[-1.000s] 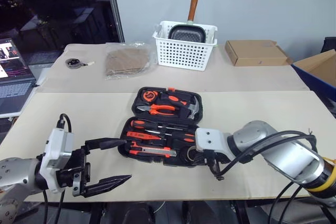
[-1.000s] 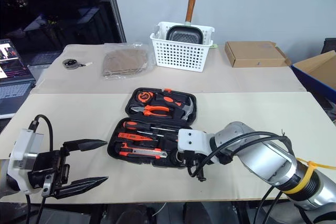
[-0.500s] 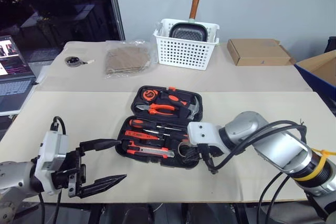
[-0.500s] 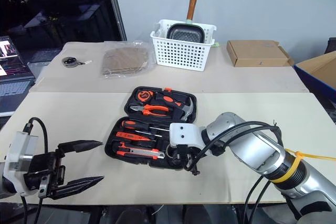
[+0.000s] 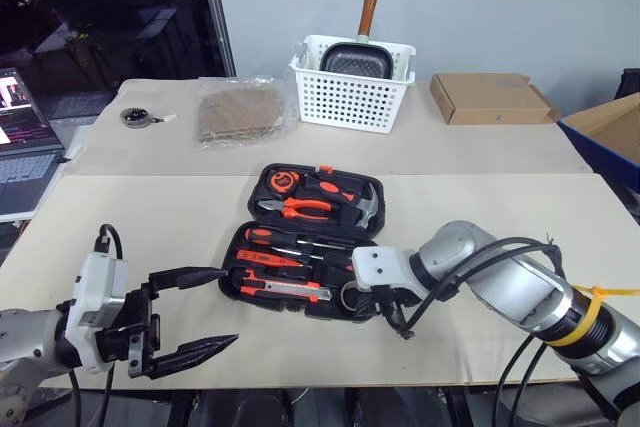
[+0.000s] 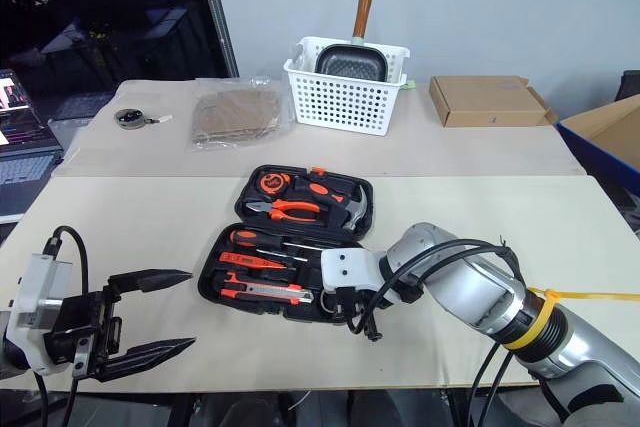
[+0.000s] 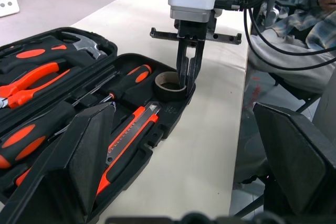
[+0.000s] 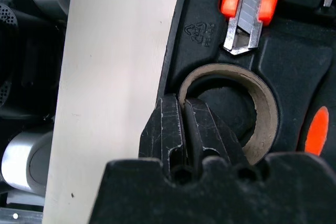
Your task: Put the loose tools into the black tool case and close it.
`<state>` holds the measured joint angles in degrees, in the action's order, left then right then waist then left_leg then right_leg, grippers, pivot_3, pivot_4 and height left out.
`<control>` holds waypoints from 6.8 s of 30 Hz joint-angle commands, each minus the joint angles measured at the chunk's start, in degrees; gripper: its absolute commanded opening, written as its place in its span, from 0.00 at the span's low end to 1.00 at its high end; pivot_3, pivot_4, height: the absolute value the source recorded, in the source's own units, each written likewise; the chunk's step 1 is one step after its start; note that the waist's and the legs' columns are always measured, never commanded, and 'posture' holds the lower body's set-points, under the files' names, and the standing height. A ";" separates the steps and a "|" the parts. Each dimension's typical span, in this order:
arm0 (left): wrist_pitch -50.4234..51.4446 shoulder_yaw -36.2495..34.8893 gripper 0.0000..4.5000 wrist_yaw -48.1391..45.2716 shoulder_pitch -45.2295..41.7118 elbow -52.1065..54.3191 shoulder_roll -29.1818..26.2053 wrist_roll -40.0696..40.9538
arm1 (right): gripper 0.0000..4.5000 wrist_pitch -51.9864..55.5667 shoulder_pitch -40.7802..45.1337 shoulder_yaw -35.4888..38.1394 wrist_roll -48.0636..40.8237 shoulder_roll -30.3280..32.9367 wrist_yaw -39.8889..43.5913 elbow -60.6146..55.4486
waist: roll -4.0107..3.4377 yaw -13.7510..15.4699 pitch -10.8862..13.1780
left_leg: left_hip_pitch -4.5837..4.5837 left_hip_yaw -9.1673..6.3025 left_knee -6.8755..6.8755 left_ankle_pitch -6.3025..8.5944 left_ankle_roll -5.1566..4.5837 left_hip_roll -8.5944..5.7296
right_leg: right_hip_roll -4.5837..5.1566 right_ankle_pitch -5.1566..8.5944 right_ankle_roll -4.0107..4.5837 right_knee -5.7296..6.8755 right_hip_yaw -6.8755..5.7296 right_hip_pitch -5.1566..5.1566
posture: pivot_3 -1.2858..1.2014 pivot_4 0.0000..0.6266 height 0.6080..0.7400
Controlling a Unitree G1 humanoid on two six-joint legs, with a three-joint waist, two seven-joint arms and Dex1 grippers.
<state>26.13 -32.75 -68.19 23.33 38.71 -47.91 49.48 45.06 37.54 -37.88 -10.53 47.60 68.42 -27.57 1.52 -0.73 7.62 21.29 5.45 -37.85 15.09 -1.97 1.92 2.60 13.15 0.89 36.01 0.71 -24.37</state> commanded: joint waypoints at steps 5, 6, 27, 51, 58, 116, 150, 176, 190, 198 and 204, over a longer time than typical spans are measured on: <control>2.99 0.12 1.00 8.39 -2.48 0.12 1.41 2.30 | 0.43 5.96 -0.73 15.05 -12.24 -4.49 -0.44 -2.48 | 0.02 0.03 0.02 | 0.02 -0.03 0.00 0.02 0.02 0.01 | -0.01 0.00 0.00 0.01 0.00 -0.01 | 0.52 0.24 1.00; 4.45 0.78 1.00 11.80 -3.64 0.23 1.77 2.20 | 0.43 7.81 -0.71 17.92 -14.67 -5.42 -1.13 -2.71 | 0.03 0.05 0.04 | 0.02 -0.04 0.00 0.02 0.02 0.01 | -0.01 0.00 0.01 0.02 0.01 0.00 | 0.52 0.24 1.00; 42.47 30.66 1.00 50.75 -70.79 -53.46 9.67 -9.96 | 0.43 25.37 15.00 31.00 -7.56 -20.38 -35.48 34.17 | 0.22 -0.32 0.04 | 1.28 -0.20 0.01 -0.53 0.89 -0.22 | -0.11 -0.25 -0.11 0.27 -0.05 -1.07 | 0.52 0.24 1.00; 25.91 33.84 1.00 34.42 -86.89 -88.67 18.82 -29.92 | 0.43 33.50 12.88 36.50 -9.07 -18.38 -38.63 39.57 | 0.19 0.02 0.02 | 1.55 -0.45 -0.11 -0.43 0.34 -0.35 | -0.03 -0.48 -0.36 0.18 -0.04 -0.99 | 0.52 0.24 1.00; 22.16 33.56 0.94 32.28 -89.48 -94.69 21.47 -33.63 | 0.37 34.12 12.76 37.40 -9.54 -19.87 -39.68 40.18 | 0.19 0.07 0.02 | 1.54 -0.47 -0.12 -0.41 0.32 -0.35 | -0.03 -0.48 -0.36 0.19 -0.06 -0.98 | 0.52 0.24 1.00; -22.00 17.64 0.77 10.45 -24.35 -34.51 0.64 -27.59 | 0.65 -72.68 -46.09 43.77 13.46 -6.42 -30.46 17.40 | -0.04 0.45 0.02 | -0.10 0.21 -0.07 -0.36 0.10 -0.11 | -0.02 -0.40 -0.75 0.01 0.43 0.23 | 0.52 0.24 1.00; 2.90 11.78 1.00 0.07 -13.55 1.99 -8.14 -2.58 | 0.00 -14.39 -22.97 26.11 -0.11 -9.36 -30.46 7.79 | 0.16 -0.14 0.12 | -0.21 0.48 0.00 -0.36 0.13 -0.05 | -0.20 -0.15 -0.68 0.07 0.80 0.10 | 0.52 0.24 1.00; 1.80 39.58 1.00 11.03 -36.16 -24.63 6.39 -22.31 | 0.92 0.52 -15.85 31.15 -6.81 -13.39 -27.64 3.57 | 0.12 -0.39 0.10 | 0.06 0.59 0.00 -0.02 -0.19 -0.14 | -0.20 -0.35 -0.56 0.00 0.98 -0.09 | 0.52 0.24 1.00; -0.38 38.25 1.00 9.57 -33.31 -25.04 6.04 -23.26 | 0.92 10.91 -10.85 28.57 -9.29 -20.74 -32.07 8.48 | 0.05 -0.38 0.00 | -0.20 0.78 0.00 -0.05 -0.16 -0.11 | -0.20 -0.36 -0.56 0.09 1.16 0.05 | 0.52 0.24 1.00; -1.01 37.18 1.00 10.05 -31.49 -23.84 5.64 -24.11 | 0.63 11.25 -9.27 25.73 -9.21 -22.34 -32.49 10.22 | 0.05 -0.54 0.00 | -0.18 0.80 0.00 -0.02 -0.19 -0.11 | -0.19 -0.36 -0.57 0.07 1.17 0.02 | 0.52 0.24 1.00; -1.01 36.95 1.00 10.15 -31.06 -23.61 5.69 -24.32 | 0.63 11.51 -9.45 25.68 -8.93 -21.56 -32.95 8.81 | 0.05 -0.37 0.00 | -0.19 0.81 0.00 -0.03 -0.19 -0.11 | -0.18 -0.35 -0.57 0.07 1.17 0.03 | 0.52 0.24 1.00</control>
<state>23.90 3.06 -58.11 -9.13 16.40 -41.36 26.93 56.42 27.20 -12.91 -19.26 25.48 35.91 -16.34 1.57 -1.09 7.61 21.10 6.26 -37.85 15.06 -2.15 1.82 2.42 12.80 0.32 36.08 1.88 -24.34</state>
